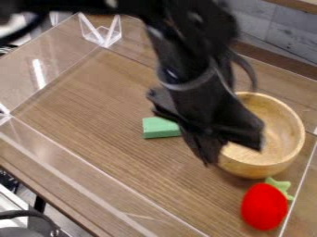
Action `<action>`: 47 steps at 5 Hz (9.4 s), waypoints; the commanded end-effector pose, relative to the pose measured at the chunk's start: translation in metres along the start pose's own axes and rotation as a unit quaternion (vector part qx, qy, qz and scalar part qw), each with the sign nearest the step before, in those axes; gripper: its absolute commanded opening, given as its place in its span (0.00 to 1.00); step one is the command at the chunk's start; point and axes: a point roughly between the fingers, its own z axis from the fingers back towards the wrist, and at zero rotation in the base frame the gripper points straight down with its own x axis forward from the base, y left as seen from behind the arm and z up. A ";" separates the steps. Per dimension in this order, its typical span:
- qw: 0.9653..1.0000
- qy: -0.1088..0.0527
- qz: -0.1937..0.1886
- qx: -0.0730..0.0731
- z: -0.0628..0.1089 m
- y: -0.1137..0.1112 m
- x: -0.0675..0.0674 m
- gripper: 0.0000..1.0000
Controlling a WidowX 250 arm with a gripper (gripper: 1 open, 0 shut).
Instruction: Move the red fruit to the left
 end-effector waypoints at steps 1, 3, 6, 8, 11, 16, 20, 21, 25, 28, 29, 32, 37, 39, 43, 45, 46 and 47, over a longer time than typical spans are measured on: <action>1.000 0.009 -0.002 0.007 -0.016 -0.015 0.006 0.00; 1.000 0.024 0.000 0.017 -0.019 -0.017 0.015 0.00; 0.993 0.055 -0.107 -0.007 -0.022 -0.017 -0.002 0.00; 0.996 0.035 -0.083 0.003 0.004 -0.003 0.007 0.00; 0.993 0.067 -0.093 -0.003 -0.028 -0.020 0.009 1.00; 0.997 0.070 -0.042 0.008 -0.069 -0.026 0.016 0.00; 0.994 0.083 -0.064 0.004 -0.088 -0.050 0.012 1.00; 0.995 0.079 -0.067 0.007 -0.078 -0.052 0.013 1.00; 0.998 0.064 -0.014 0.021 -0.082 -0.046 0.031 0.00; 0.997 0.074 -0.015 0.022 -0.079 -0.049 0.020 1.00; 0.997 0.076 -0.003 0.025 -0.078 -0.049 0.019 1.00; 0.998 0.043 0.043 0.026 -0.051 -0.040 0.029 0.00; 0.975 -0.053 0.216 0.031 0.040 0.018 0.065 0.00; 0.964 -0.056 0.255 0.044 0.033 0.032 0.061 0.00; 0.957 -0.053 0.283 0.044 0.036 0.037 0.049 0.00; 0.948 -0.055 0.311 0.047 0.013 0.004 0.040 0.00; 0.945 -0.058 0.318 0.043 0.014 0.003 0.048 0.00; 0.943 -0.064 0.326 0.032 0.023 0.004 0.059 0.00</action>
